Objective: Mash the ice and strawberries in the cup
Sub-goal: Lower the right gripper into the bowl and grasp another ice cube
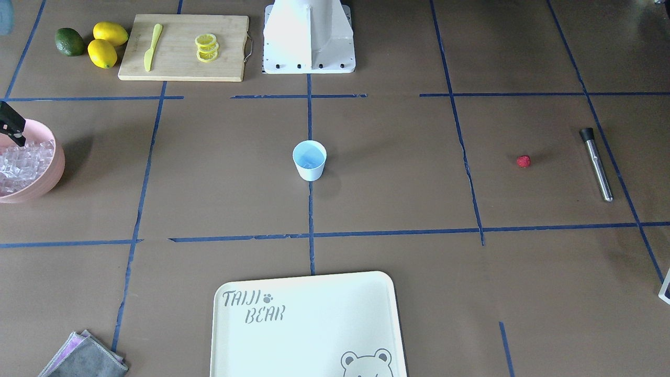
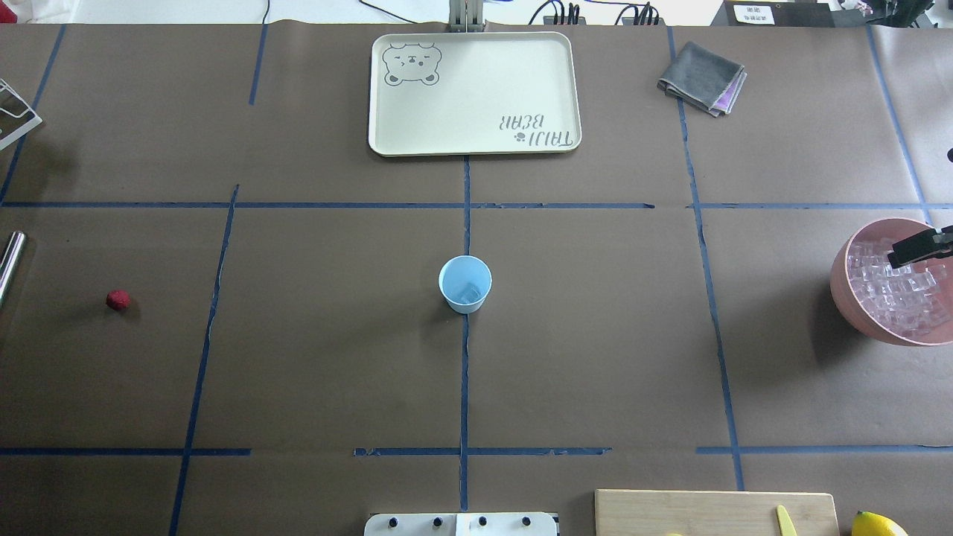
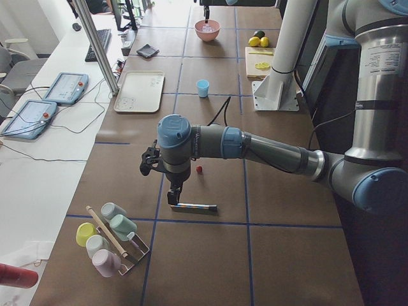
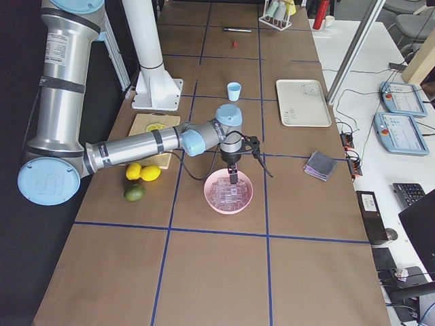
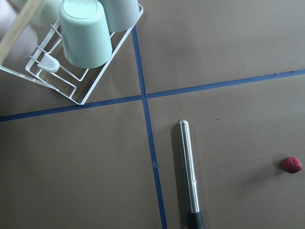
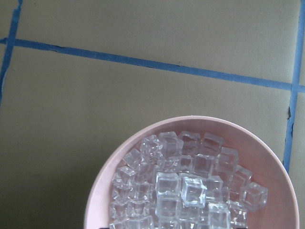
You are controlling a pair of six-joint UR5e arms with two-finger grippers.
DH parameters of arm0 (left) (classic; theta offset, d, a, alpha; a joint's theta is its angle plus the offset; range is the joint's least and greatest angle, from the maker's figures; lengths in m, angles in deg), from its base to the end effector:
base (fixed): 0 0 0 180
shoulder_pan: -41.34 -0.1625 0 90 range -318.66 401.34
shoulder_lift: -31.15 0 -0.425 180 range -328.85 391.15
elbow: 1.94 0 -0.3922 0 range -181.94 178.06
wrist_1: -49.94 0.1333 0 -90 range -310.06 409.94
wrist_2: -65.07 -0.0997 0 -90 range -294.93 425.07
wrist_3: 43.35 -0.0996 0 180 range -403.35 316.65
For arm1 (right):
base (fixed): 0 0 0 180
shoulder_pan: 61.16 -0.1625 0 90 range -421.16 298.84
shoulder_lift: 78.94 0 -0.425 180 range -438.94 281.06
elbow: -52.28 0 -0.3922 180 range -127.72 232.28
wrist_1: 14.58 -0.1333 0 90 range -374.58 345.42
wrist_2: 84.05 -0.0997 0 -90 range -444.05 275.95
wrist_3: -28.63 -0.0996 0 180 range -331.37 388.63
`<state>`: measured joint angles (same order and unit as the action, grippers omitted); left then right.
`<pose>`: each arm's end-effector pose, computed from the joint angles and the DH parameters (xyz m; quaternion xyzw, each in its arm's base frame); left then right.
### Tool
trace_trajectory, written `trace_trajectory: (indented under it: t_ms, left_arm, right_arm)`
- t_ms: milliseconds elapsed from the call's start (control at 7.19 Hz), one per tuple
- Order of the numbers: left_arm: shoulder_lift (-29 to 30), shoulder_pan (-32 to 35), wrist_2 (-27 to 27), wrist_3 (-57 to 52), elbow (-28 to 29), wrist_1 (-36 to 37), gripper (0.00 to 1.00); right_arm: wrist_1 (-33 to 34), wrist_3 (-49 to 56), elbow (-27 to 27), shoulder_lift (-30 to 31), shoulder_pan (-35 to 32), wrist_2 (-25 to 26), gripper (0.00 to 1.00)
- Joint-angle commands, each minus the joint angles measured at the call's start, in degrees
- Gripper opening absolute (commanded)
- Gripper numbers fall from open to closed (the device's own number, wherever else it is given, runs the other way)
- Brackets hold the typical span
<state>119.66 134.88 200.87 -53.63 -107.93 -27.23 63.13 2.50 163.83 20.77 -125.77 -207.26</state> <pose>-0.0908 -0.4656 0.5557 0.0601 0.3846 0.0598 0.9192 -0.1163 -0.4288 0.5362 0.0589 -0.3387 -0.0537 0.9375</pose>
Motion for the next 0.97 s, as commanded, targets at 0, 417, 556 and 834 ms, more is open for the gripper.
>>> trace_trajectory:
  t_ms: [0,417,556,834]
  left_arm:
    - [-0.01,-0.02,-0.01,0.0,0.0,0.0,1.0]
    - [-0.01,-0.02,0.08,0.0,-0.09,-0.09,1.0]
    - [-0.01,-0.02,0.08,0.0,-0.09,-0.09,1.0]
    - [-0.01,-0.02,0.08,0.0,-0.09,-0.09,1.0]
  right_arm:
    - [-0.02,1.87,-2.91,-0.04,0.0,-0.19,0.78]
    - [-0.02,2.05,-5.38,-0.65,0.09,-0.19,0.75]
    - [-0.11,2.05,-6.34,-0.83,0.09,-0.01,0.75]
    - [-0.11,2.05,-7.31,-1.27,0.18,0.08,0.75]
